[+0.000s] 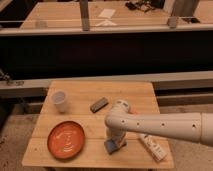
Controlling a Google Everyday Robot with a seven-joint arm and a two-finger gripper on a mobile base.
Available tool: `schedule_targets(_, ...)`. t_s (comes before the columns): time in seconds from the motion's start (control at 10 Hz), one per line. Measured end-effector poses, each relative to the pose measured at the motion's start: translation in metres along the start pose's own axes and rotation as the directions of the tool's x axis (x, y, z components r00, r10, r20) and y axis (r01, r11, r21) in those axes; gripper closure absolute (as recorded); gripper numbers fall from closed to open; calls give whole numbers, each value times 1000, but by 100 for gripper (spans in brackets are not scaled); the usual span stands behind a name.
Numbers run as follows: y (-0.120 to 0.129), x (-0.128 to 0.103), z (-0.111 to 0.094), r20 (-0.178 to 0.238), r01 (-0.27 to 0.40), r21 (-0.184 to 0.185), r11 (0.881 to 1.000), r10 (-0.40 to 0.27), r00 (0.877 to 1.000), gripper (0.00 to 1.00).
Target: Place the white sponge in the ceramic cup
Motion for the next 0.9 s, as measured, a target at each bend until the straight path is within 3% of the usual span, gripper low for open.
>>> schedule_targets(0.3,-1,8,-17,-3,-11,10,1000,11,1000,81)
schedule_targets(0.4,-2,9,-18,-3,-10,11,1000,10,1000,84)
schedule_targets(0.7,-2,12,-21,-4,-8,20,1000,8,1000,80)
schedule_targets(0.9,-5,13,-20,6,-3,43,999,3,1000,58)
